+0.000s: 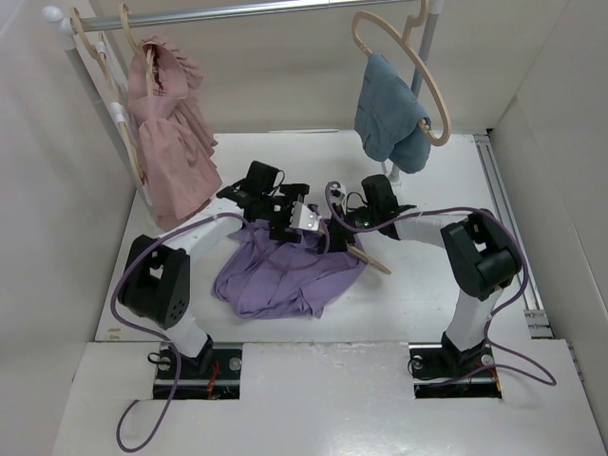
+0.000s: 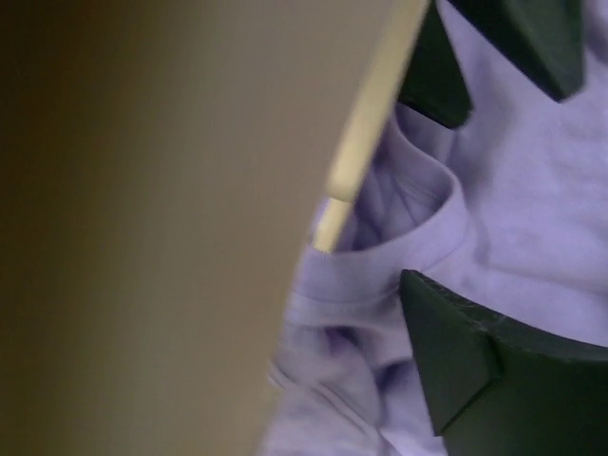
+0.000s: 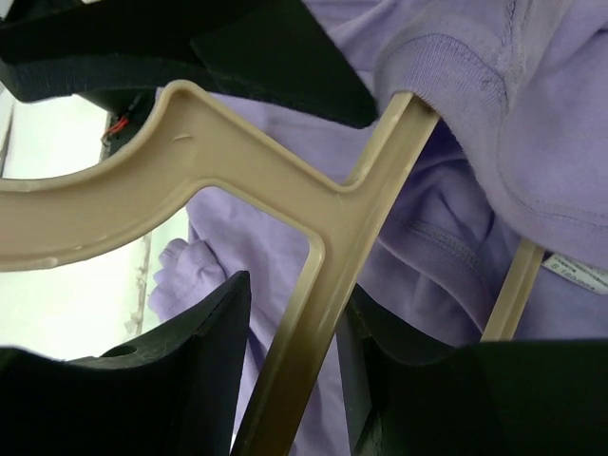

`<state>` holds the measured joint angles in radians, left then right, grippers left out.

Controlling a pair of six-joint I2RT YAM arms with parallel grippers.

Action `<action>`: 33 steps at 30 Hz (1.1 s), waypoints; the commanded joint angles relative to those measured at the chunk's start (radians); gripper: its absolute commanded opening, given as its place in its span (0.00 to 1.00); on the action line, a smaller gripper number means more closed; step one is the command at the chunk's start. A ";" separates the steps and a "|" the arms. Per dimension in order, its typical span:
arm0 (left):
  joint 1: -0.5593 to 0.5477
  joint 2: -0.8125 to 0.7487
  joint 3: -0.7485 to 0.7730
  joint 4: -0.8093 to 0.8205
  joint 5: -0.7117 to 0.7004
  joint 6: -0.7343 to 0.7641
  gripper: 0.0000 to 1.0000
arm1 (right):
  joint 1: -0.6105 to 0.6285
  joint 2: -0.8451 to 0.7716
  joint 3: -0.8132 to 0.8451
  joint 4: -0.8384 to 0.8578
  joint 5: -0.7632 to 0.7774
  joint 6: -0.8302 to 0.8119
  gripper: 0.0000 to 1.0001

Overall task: Place the t-shirt on the hanger
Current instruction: Place tshirt on hanger

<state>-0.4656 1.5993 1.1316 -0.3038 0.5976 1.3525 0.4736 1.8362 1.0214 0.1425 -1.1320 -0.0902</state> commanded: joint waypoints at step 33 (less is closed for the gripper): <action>0.047 0.174 0.157 -0.169 0.054 -0.202 0.00 | -0.001 -0.032 0.091 -0.012 -0.025 -0.006 0.00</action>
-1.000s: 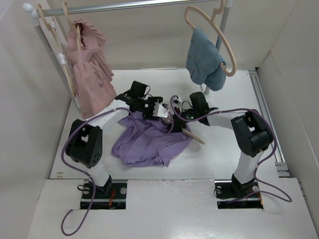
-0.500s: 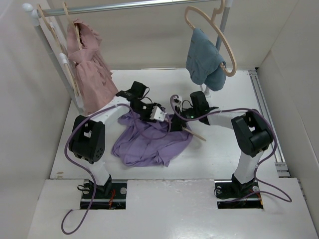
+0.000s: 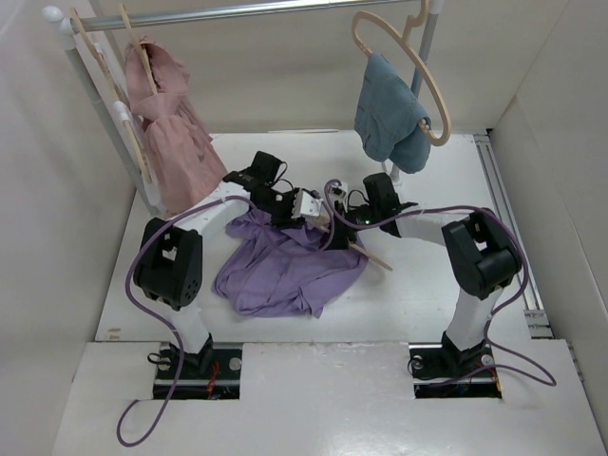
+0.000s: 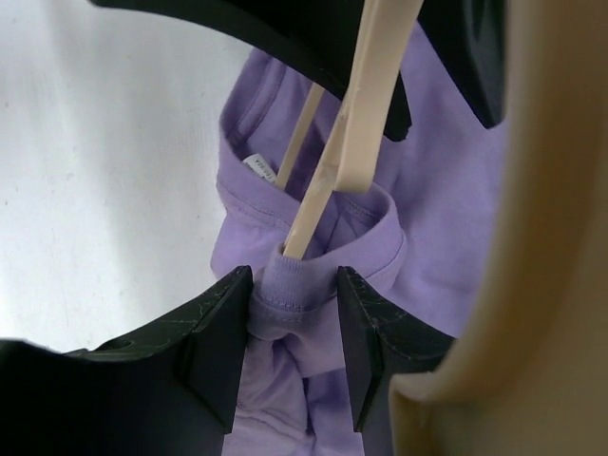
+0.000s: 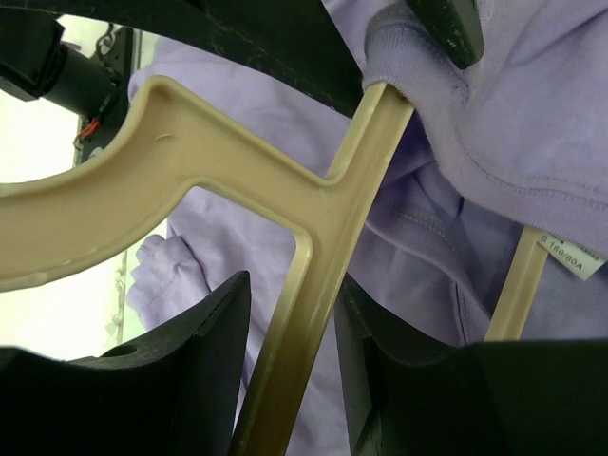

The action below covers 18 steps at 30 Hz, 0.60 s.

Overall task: Place the t-shirt on the hanger
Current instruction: Place tshirt on hanger

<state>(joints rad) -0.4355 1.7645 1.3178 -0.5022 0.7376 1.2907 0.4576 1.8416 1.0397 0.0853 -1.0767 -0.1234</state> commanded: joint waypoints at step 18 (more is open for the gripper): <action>0.029 -0.217 -0.213 -0.079 0.103 -0.031 0.02 | 0.015 -0.165 0.060 -0.059 -0.037 0.008 0.00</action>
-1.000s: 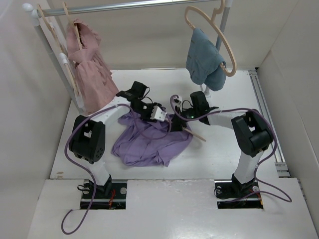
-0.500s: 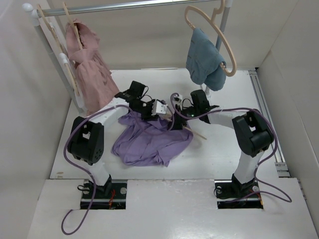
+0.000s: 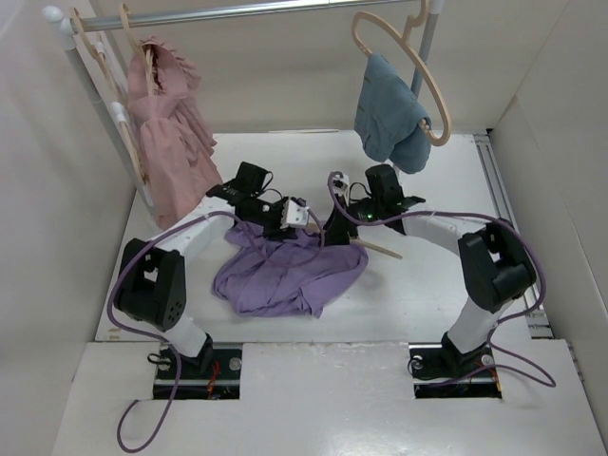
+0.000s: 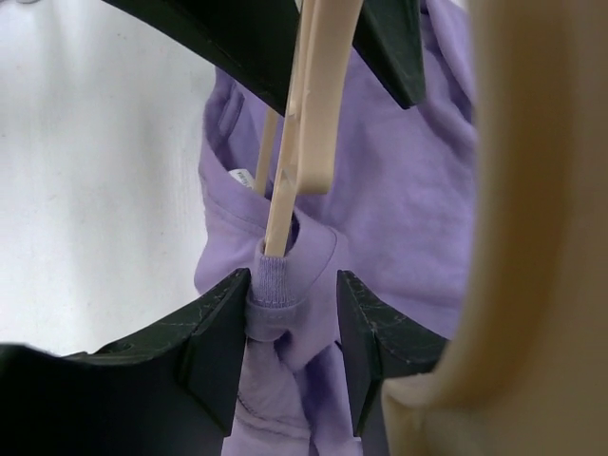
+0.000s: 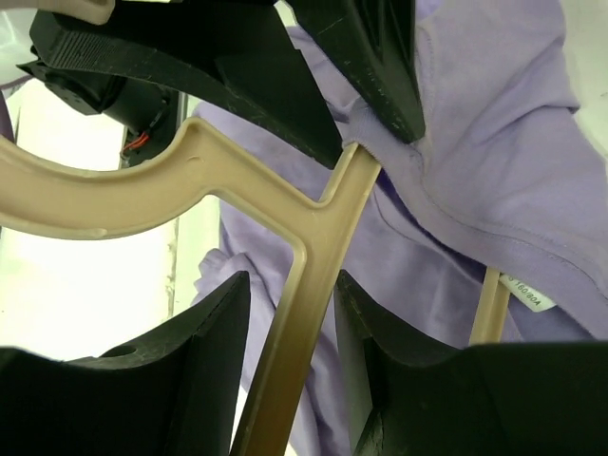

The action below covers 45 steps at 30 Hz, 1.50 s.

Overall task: Place the t-shirt on the hanger
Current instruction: Place tshirt on hanger

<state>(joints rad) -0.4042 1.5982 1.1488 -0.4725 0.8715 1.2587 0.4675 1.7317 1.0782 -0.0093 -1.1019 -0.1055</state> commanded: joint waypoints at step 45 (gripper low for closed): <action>0.044 0.025 0.000 0.092 -0.005 0.015 0.00 | 0.051 -0.041 0.143 -0.219 -0.001 -0.161 0.00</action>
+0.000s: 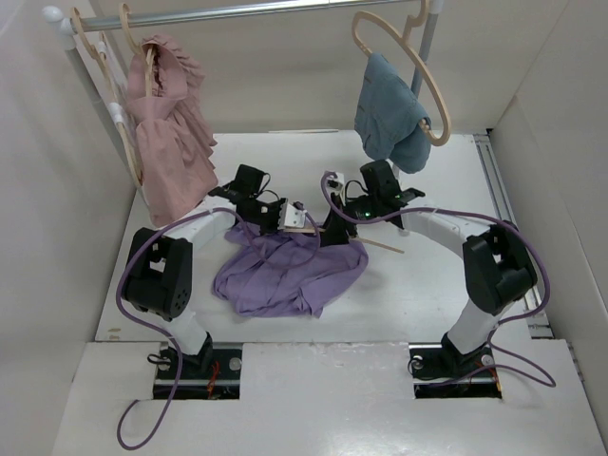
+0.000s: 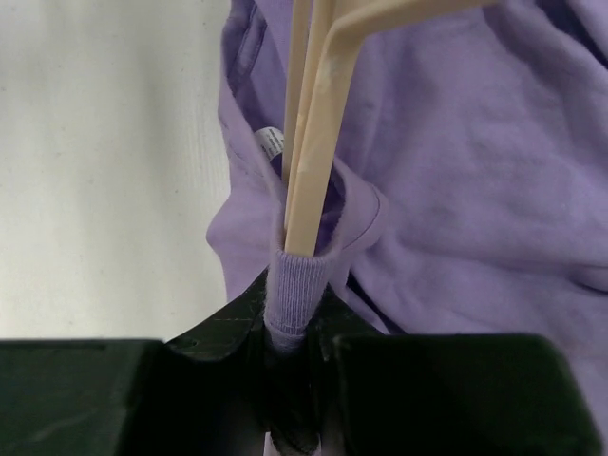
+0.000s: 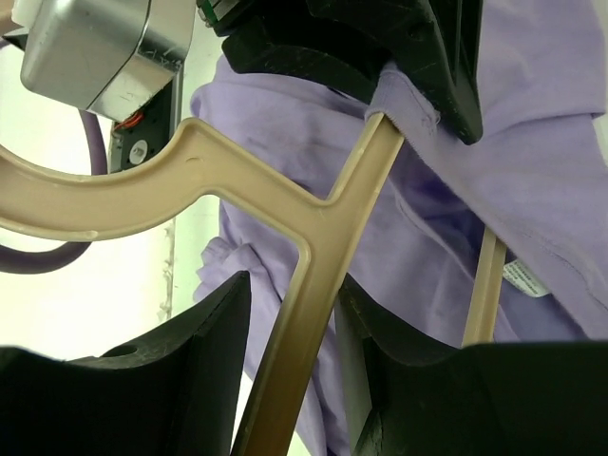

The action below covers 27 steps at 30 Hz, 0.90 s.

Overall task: Place the t-shirt on the hanger
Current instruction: Place tshirt on hanger

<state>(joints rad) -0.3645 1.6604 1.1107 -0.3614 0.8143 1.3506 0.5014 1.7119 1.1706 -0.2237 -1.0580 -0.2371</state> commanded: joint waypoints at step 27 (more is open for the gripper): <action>0.018 -0.297 -0.173 -0.171 -0.089 0.015 0.00 | -0.086 -0.204 0.035 -0.022 0.507 0.303 0.96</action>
<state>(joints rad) -0.3378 1.4197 0.9588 -0.5293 0.7475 1.2850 0.4370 1.5139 1.2404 -0.2577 -0.6331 -0.0174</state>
